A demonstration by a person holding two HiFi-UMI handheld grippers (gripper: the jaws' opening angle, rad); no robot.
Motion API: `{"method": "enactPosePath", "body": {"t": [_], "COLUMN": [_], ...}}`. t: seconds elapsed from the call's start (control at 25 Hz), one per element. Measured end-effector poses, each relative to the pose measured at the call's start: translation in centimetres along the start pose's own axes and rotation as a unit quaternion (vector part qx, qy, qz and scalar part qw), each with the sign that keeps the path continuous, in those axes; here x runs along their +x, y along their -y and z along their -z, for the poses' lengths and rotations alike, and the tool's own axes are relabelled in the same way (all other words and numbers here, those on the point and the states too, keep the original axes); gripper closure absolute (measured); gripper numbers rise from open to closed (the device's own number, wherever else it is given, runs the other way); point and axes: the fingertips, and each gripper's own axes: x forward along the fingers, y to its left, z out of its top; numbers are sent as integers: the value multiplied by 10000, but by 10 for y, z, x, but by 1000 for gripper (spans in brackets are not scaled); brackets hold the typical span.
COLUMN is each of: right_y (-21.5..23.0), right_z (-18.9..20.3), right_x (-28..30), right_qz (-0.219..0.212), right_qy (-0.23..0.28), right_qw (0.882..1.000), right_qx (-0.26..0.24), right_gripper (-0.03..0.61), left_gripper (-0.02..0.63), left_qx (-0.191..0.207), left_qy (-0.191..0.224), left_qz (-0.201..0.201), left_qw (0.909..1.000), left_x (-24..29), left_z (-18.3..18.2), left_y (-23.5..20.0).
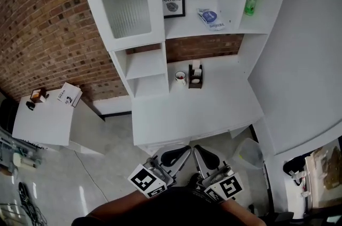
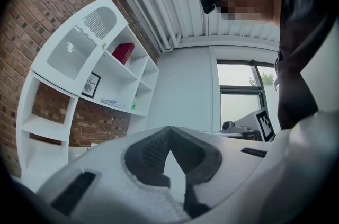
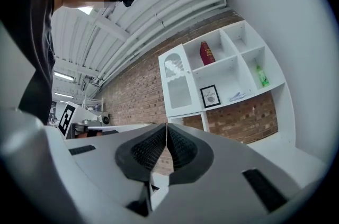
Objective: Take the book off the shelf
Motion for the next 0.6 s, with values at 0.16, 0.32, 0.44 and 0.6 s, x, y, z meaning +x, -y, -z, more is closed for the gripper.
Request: {"method": "enactPosePath", "body": {"t": [0.16, 0.32, 0.44, 0.6], "right_y": [51, 91, 113, 126], "right_z": [-13, -23, -27, -26], "right_x": [-4, -10, -12, -13], "right_qz": [-147, -284, -318, -379], "right_qy": [5, 60, 122, 125], "right_qw": [9999, 9996, 9994, 9992], "right_qx": [-25, -24, 26, -15], "right_gripper": [561, 561, 561, 561], "left_gripper": [606, 606, 606, 606], "left_qx": [47, 39, 90, 198], "left_qy": [83, 74, 60, 64], "left_qz": [-211, -368, -409, -417], "left_qw": [9997, 9993, 9991, 9989], "left_x": [50, 87, 108, 123], "left_z": [2, 13, 16, 18], "left_y": [-9, -10, -9, -13]}}
